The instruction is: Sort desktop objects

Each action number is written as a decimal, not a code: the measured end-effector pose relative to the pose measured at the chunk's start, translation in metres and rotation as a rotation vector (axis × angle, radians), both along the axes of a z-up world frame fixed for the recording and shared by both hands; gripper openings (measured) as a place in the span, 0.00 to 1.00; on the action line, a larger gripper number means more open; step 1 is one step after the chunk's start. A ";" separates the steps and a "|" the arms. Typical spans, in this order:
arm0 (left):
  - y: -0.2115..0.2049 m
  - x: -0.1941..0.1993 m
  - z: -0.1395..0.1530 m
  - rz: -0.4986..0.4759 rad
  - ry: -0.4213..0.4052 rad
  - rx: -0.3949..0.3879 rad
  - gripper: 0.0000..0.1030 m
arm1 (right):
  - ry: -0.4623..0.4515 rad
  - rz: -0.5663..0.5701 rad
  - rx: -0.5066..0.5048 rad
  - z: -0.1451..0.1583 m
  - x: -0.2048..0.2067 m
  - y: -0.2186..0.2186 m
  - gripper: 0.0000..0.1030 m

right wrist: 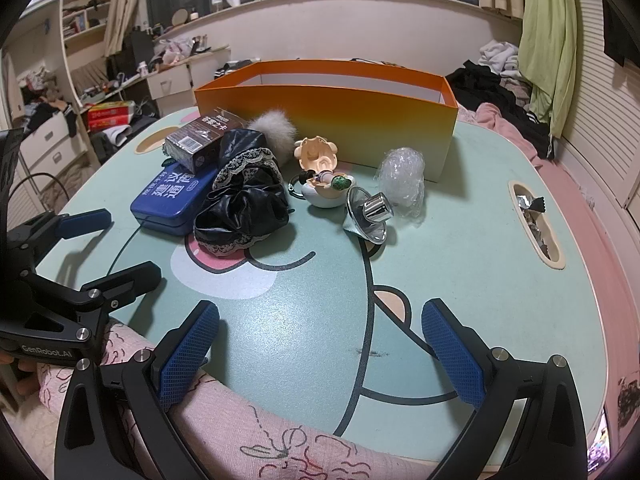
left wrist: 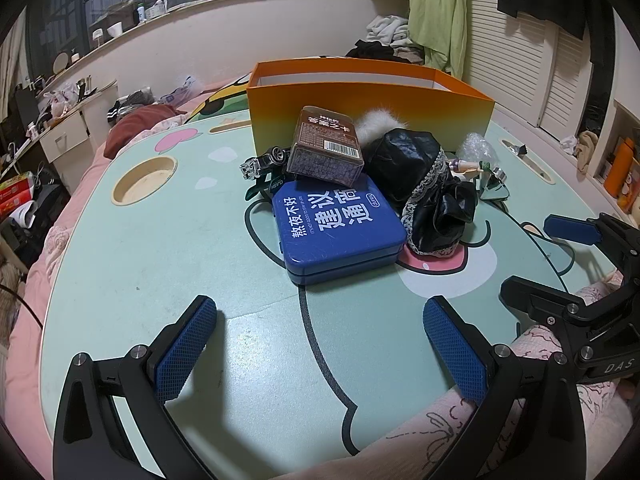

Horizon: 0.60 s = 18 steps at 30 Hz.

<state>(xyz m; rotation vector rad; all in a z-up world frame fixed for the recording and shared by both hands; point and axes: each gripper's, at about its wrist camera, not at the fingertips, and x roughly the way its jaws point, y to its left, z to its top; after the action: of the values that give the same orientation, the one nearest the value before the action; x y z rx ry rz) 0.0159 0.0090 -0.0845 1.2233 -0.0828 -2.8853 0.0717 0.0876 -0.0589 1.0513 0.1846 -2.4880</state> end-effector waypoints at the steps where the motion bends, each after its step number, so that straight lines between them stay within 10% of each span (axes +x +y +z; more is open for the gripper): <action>1: -0.001 0.001 0.002 0.000 0.000 0.000 1.00 | 0.000 0.000 0.000 0.000 0.000 0.000 0.99; 18: -0.005 0.004 0.007 0.000 0.001 0.002 1.00 | 0.000 0.001 0.000 0.000 0.001 0.001 0.99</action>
<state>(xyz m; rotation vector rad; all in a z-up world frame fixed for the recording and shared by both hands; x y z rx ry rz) 0.0200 0.0043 -0.0775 1.2226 -0.0806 -2.8862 0.0726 0.0886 -0.0589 1.0507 0.1849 -2.4875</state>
